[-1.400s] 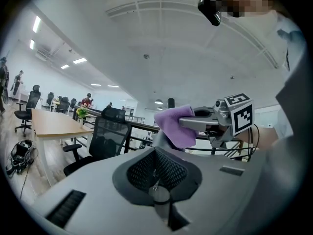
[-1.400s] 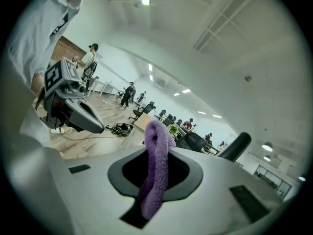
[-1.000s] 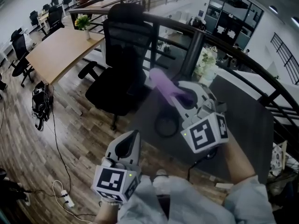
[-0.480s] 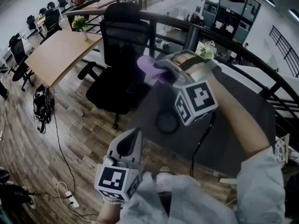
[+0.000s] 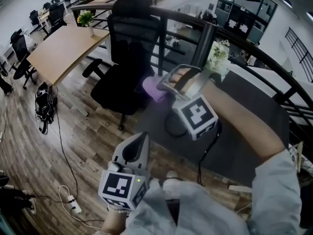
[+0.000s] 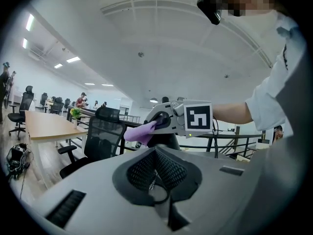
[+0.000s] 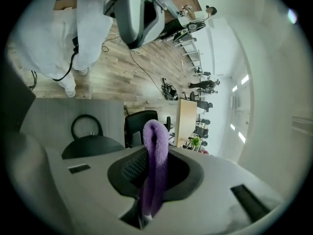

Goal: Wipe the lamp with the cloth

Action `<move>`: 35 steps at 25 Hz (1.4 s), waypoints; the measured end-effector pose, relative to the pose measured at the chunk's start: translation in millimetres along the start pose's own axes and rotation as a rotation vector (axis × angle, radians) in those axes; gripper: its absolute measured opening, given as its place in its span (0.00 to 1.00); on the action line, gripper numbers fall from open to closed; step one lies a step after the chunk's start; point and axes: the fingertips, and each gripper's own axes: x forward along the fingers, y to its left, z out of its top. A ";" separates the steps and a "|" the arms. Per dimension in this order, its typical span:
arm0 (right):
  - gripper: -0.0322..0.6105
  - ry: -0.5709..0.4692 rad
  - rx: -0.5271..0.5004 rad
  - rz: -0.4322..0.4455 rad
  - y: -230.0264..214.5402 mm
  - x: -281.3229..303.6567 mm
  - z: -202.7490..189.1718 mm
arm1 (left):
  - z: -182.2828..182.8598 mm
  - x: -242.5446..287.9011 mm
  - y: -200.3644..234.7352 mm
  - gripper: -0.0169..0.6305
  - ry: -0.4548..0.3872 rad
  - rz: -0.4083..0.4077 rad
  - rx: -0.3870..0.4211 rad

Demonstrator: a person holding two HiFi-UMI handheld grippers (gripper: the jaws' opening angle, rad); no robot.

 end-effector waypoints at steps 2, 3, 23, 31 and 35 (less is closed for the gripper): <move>0.13 -0.007 -0.013 -0.003 9.0 -2.8 5.1 | -3.3 2.2 -1.5 0.03 0.015 -0.004 -0.001; 0.13 -0.016 -0.006 -0.005 12.8 -4.7 7.8 | -4.5 3.6 -2.6 0.03 0.020 -0.007 0.001; 0.13 -0.116 0.446 0.053 82.2 -76.7 15.0 | -4.1 29.7 -37.9 0.03 0.001 -0.118 0.027; 0.13 -0.094 0.664 0.026 103.1 -98.8 -12.3 | -4.0 39.7 -51.5 0.03 -0.008 -0.162 0.054; 0.13 -0.101 0.770 -0.029 96.6 -110.7 -27.0 | -2.2 41.0 -57.8 0.03 0.025 -0.167 0.060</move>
